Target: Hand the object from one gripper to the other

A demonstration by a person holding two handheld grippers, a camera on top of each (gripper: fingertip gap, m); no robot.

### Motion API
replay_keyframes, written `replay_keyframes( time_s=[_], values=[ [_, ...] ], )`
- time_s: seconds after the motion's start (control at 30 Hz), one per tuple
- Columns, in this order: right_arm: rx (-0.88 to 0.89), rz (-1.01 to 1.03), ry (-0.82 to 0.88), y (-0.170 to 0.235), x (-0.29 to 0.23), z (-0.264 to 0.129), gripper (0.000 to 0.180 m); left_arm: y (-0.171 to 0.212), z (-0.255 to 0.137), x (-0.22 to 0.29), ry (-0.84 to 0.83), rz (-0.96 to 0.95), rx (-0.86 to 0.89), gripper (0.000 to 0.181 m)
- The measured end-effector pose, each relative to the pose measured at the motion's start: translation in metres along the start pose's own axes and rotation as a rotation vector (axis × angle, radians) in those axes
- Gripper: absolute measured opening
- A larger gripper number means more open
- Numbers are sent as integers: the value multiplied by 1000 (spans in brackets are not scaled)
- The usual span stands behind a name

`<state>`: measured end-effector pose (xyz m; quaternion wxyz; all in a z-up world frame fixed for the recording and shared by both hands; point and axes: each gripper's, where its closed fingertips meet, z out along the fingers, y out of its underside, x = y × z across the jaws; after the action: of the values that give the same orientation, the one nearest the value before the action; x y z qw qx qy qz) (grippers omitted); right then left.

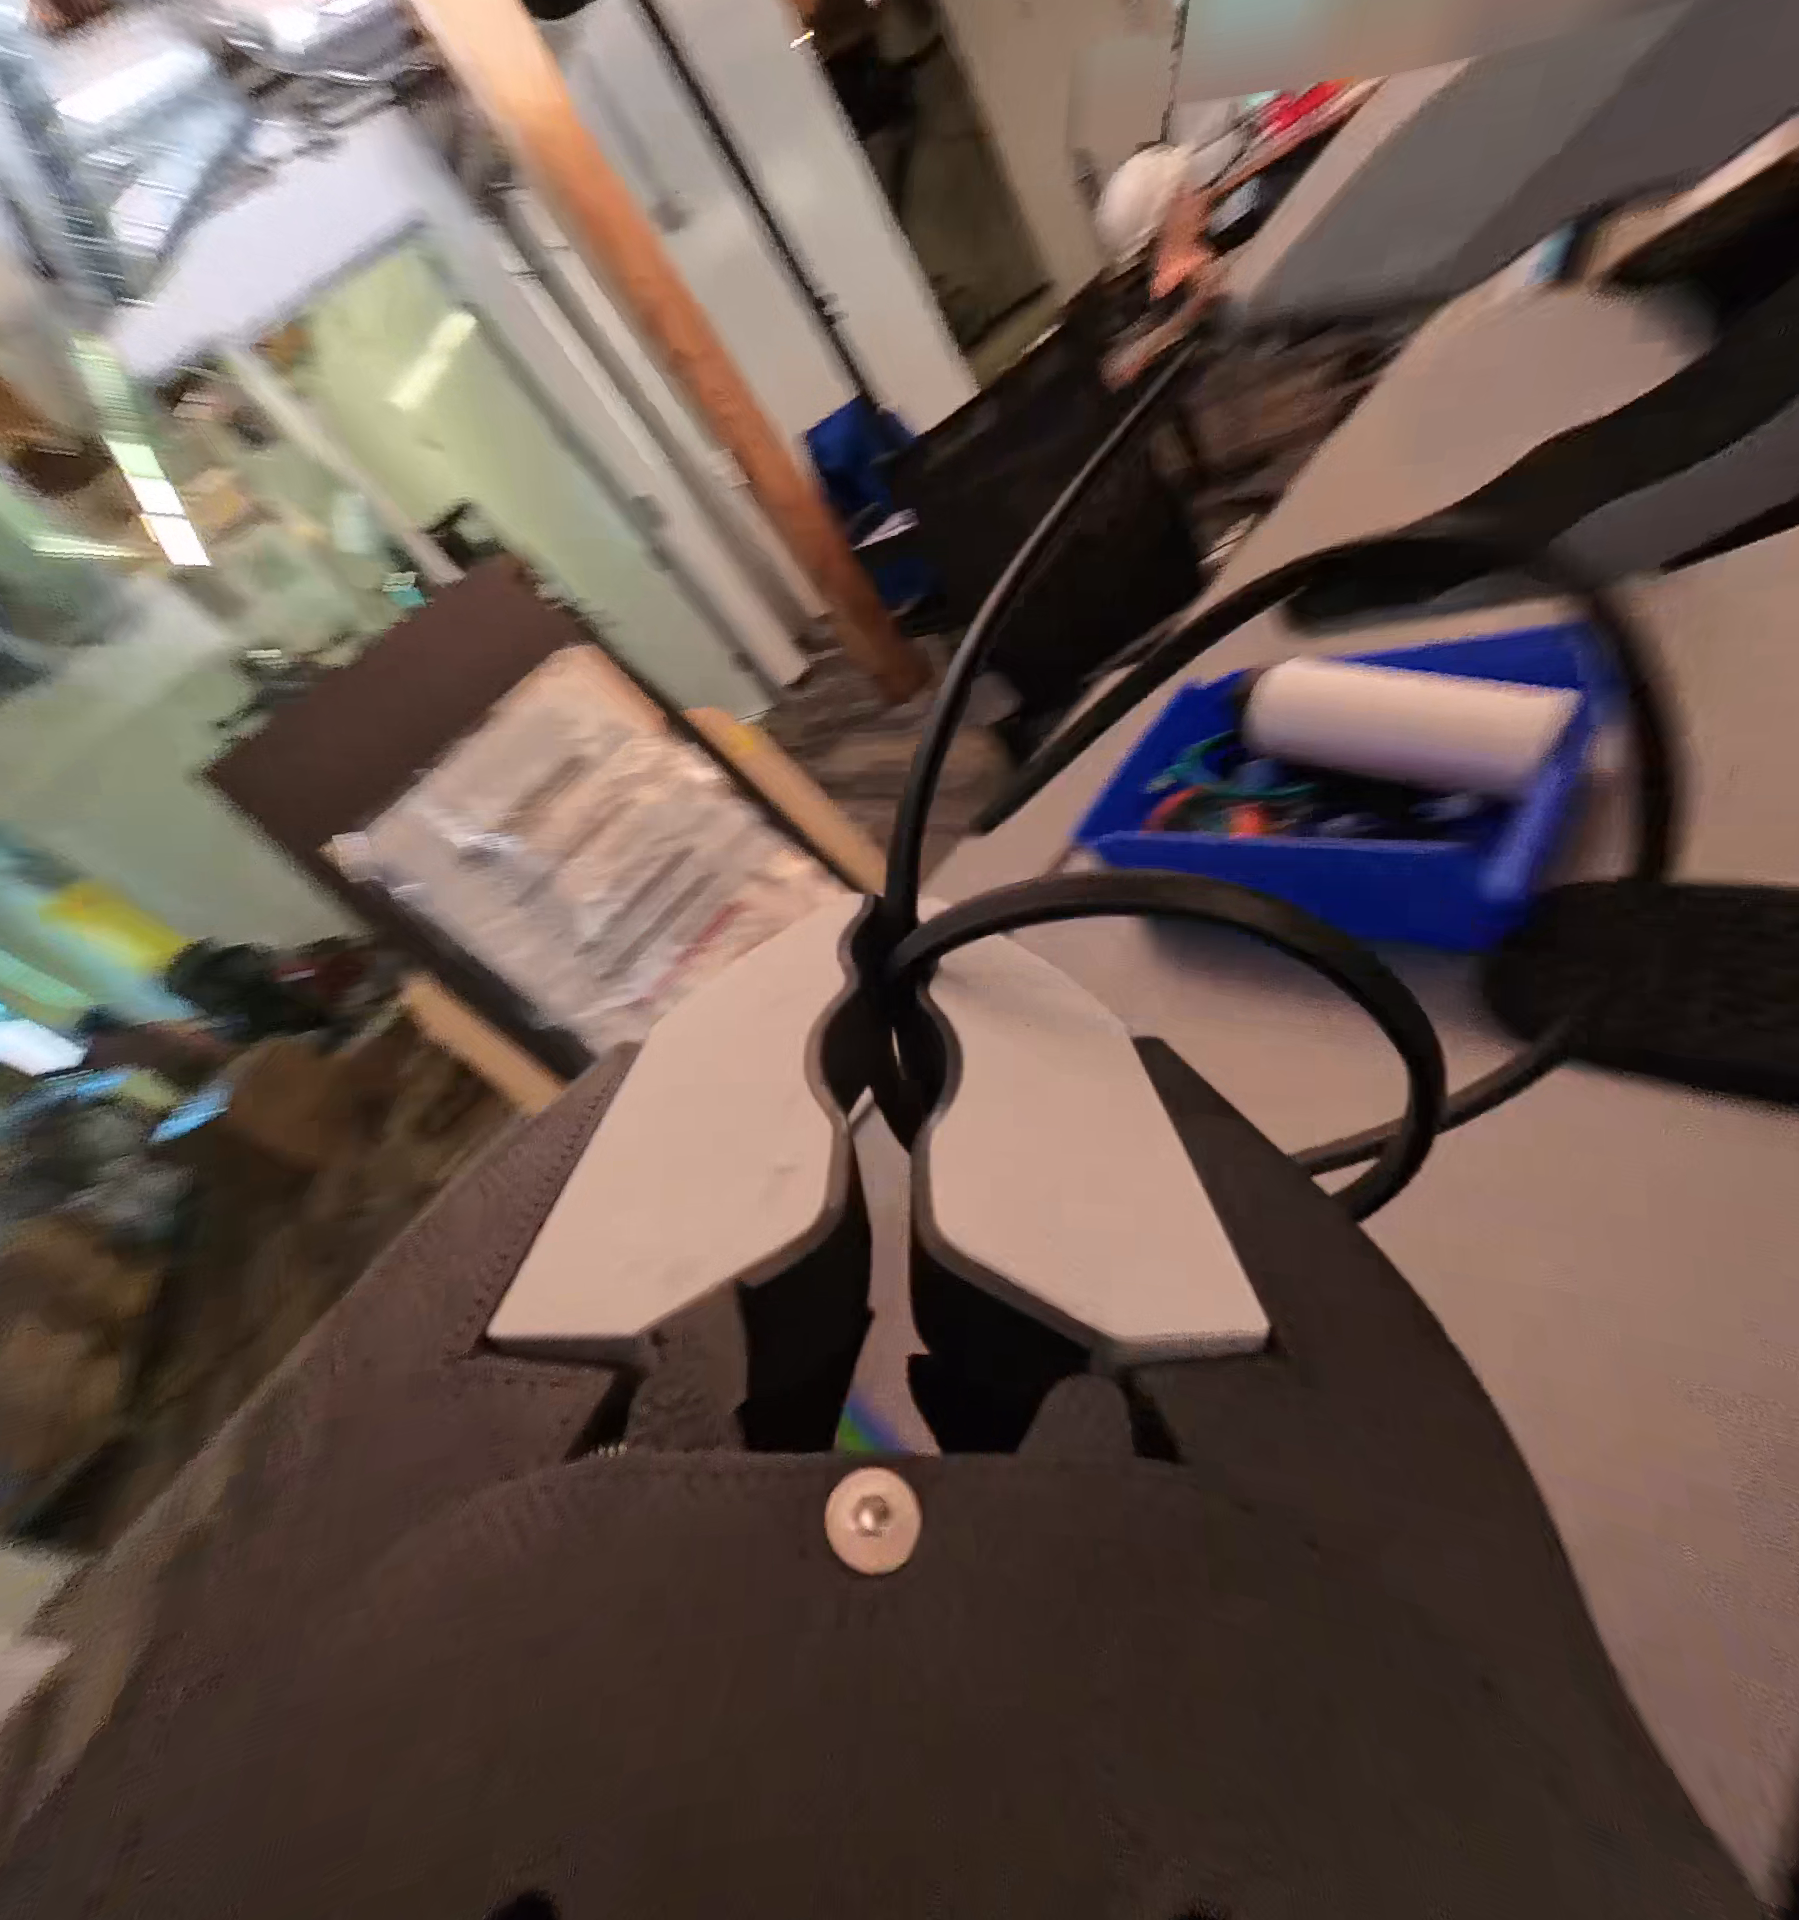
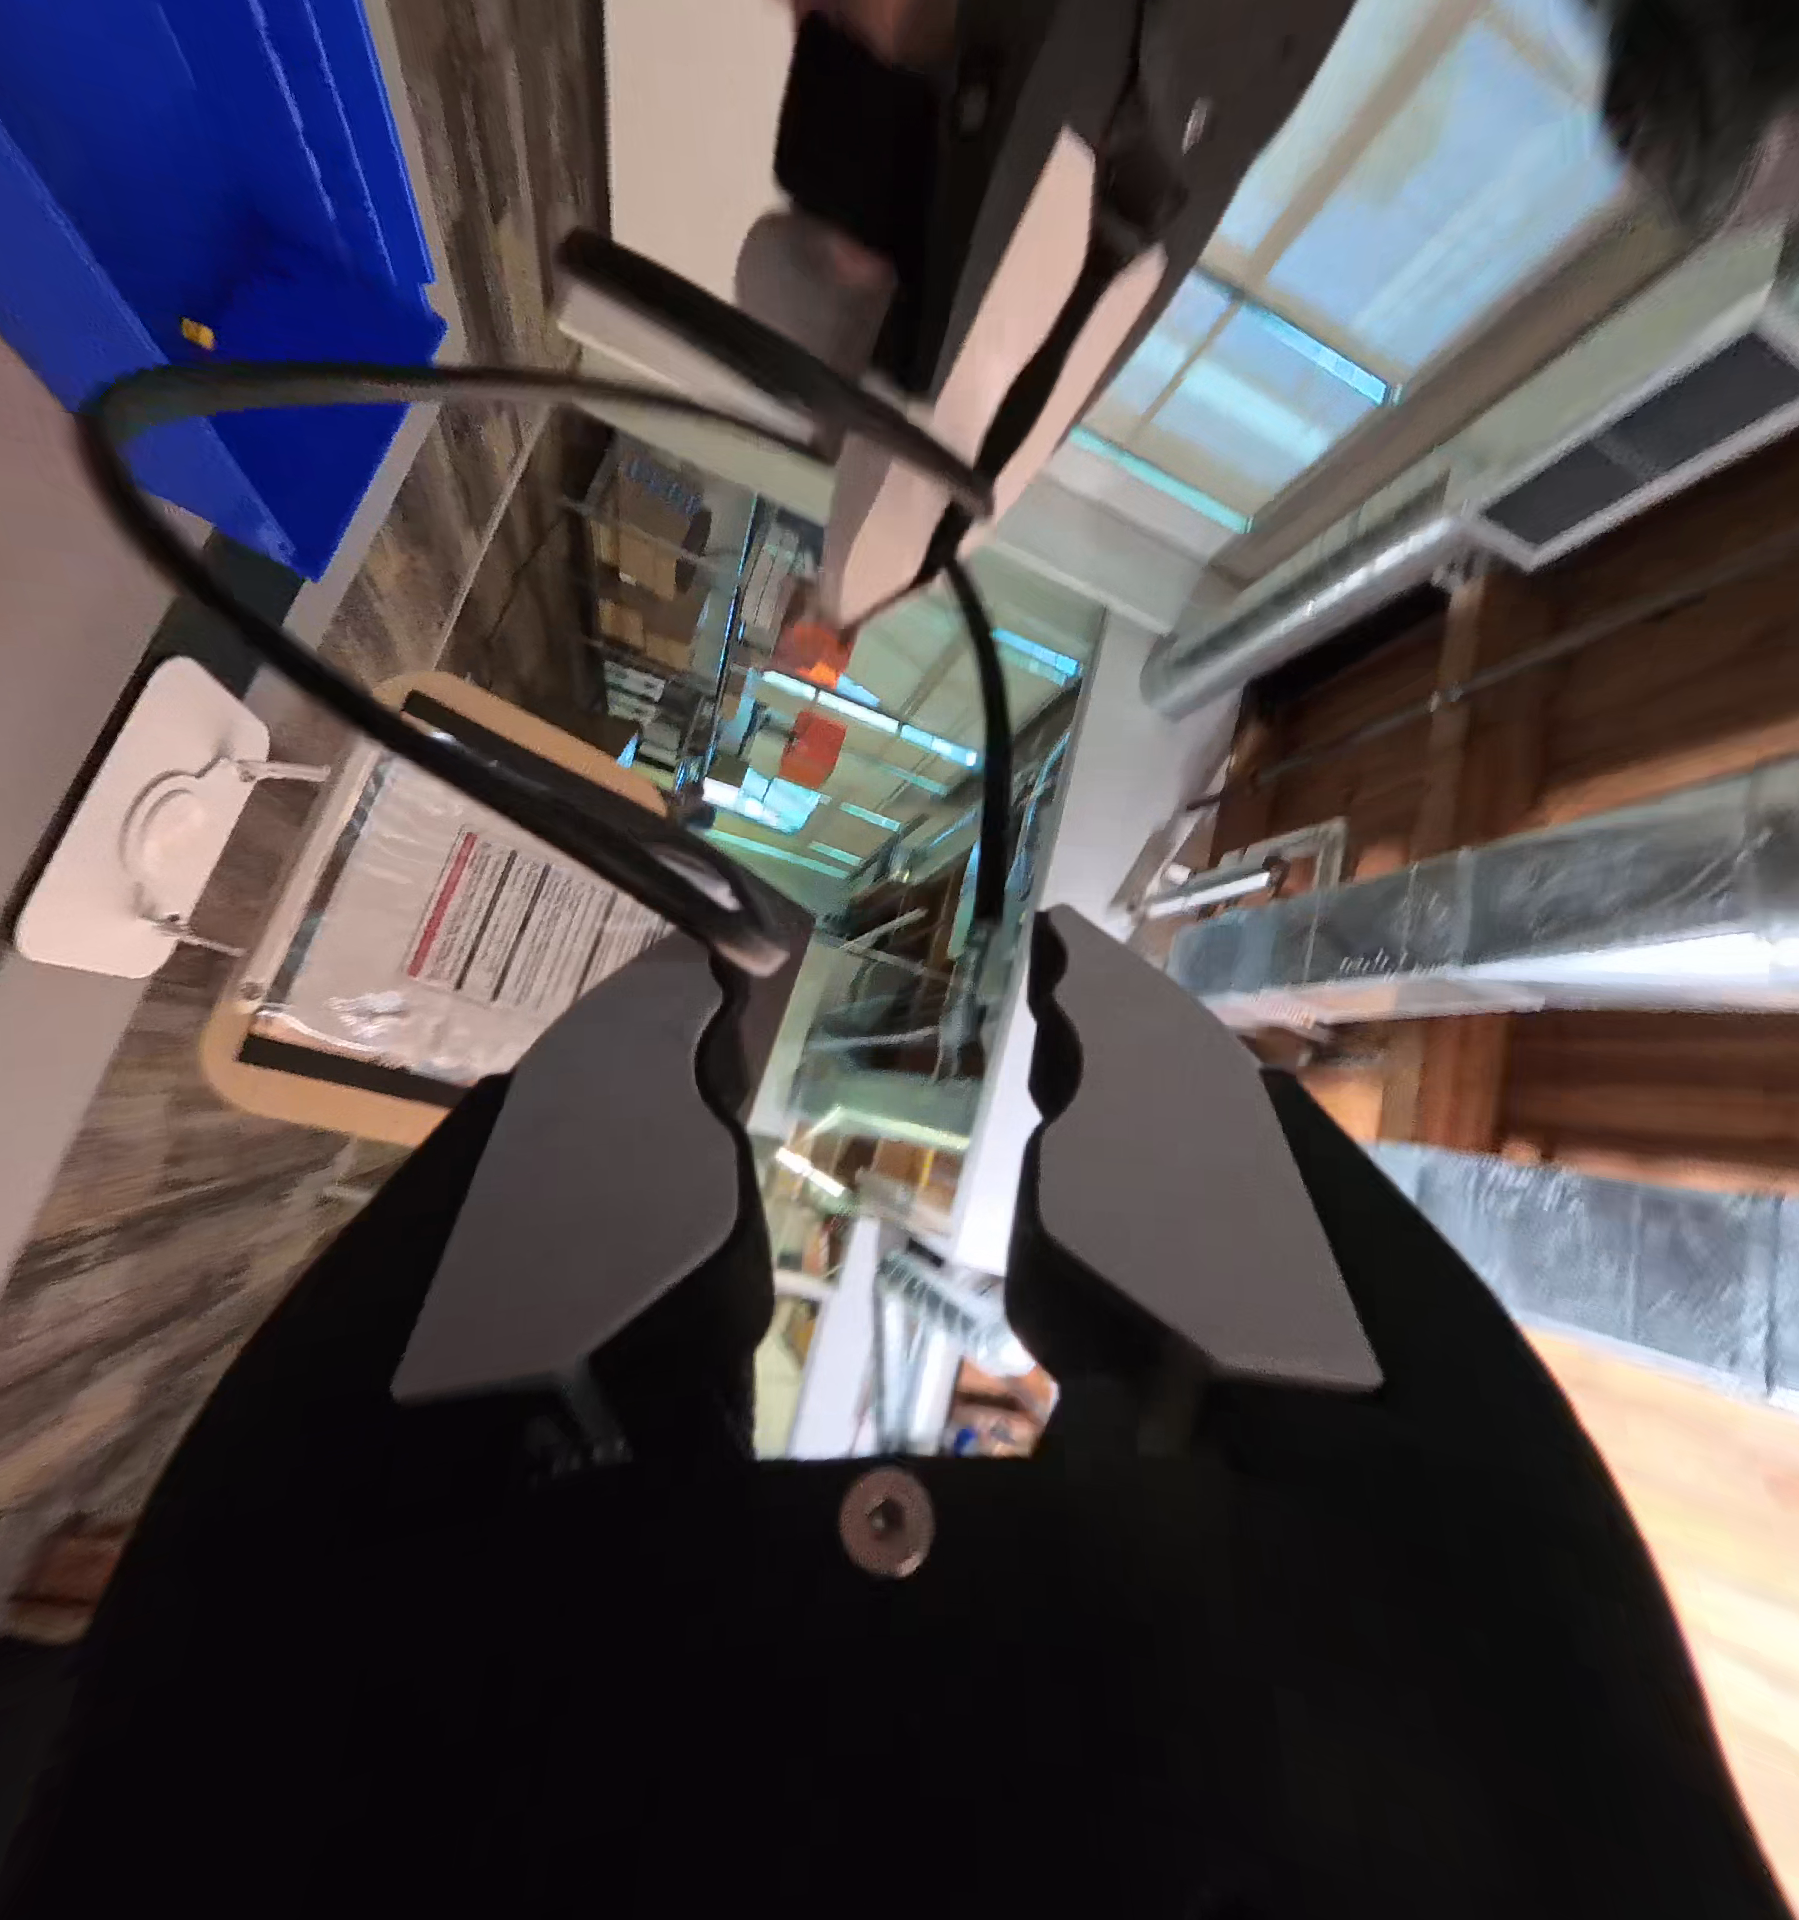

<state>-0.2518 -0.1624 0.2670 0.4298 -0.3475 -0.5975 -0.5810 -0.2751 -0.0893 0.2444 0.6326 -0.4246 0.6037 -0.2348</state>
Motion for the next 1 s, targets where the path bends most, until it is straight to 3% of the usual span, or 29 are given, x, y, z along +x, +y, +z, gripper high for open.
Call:
replay_keyframes(
  time_s=[0.2,0.43,0.57,0.73,0.8,1.0],
  values=[
    [-158,313,-102,21,-63,-19,49,23,-23,-76,-309,205,-178,0],
    [-165,351,-256,-16,-163,-31,43,32,-45,-112,-375,260,-305,1],
    [-134,352,-299,-36,-172,-21,43,7,-57,-120,-407,312,-305,0],
    [-74,441,-257,-63,-145,-3,44,-14,-63,-124,-441,360,-300,0],
    [-67,574,-247,-73,-130,6,45,-20,-63,-125,-450,365,-293,0],
    [137,1330,-361,-91,-77,38,67,-46,-58,-113,-402,327,-216,1]
  ],
)
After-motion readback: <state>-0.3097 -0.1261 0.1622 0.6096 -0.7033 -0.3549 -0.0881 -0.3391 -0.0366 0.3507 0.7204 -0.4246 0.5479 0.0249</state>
